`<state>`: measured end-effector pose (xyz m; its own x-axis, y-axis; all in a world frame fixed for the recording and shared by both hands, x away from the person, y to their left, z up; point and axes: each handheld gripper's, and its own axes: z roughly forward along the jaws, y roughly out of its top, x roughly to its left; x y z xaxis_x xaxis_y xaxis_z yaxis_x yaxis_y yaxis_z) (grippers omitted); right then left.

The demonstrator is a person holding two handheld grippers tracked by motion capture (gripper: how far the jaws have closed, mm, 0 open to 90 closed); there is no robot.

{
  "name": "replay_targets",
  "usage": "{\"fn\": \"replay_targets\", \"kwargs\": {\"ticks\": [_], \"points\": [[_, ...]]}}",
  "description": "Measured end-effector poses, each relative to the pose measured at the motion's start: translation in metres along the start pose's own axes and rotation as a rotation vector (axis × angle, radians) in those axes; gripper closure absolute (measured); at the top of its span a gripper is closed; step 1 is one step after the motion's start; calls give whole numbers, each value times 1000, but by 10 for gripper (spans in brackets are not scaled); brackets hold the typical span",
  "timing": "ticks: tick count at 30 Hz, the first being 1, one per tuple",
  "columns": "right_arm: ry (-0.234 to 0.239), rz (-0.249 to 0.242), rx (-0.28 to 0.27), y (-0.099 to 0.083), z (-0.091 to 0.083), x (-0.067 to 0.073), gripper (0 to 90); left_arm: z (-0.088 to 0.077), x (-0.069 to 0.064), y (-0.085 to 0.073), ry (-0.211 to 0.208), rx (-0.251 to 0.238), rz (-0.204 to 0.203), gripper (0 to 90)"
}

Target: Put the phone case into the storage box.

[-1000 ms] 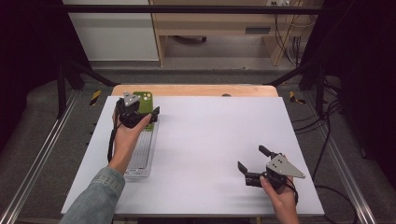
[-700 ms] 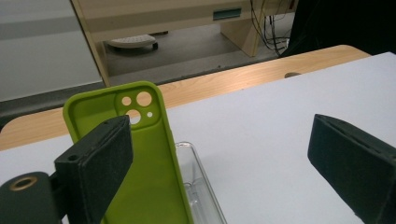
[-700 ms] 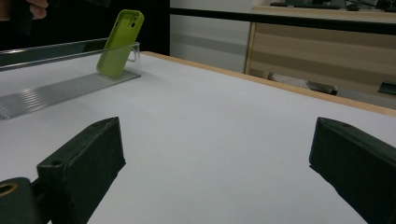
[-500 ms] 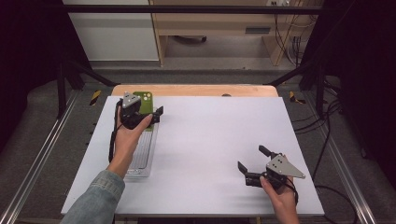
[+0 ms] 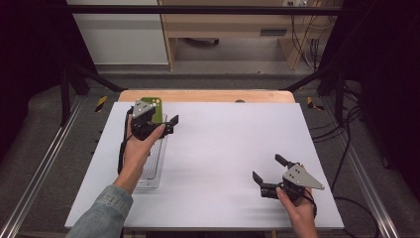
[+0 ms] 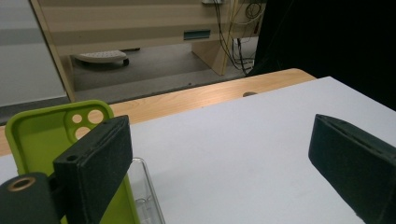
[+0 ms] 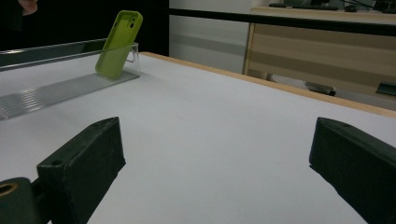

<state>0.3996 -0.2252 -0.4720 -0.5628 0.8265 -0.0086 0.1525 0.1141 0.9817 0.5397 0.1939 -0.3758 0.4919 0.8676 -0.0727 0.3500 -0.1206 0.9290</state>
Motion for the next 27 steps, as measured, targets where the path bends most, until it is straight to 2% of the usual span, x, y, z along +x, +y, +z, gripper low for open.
{"fn": "replay_targets", "kwargs": {"ticks": [20,27], "points": [[3,-1,0,0,0,2,33,-24,-24,-2,-93,-62,13,57],[3,1,0,0,0,2,33,-35,-32,1,-113,-89,43,51]]}}
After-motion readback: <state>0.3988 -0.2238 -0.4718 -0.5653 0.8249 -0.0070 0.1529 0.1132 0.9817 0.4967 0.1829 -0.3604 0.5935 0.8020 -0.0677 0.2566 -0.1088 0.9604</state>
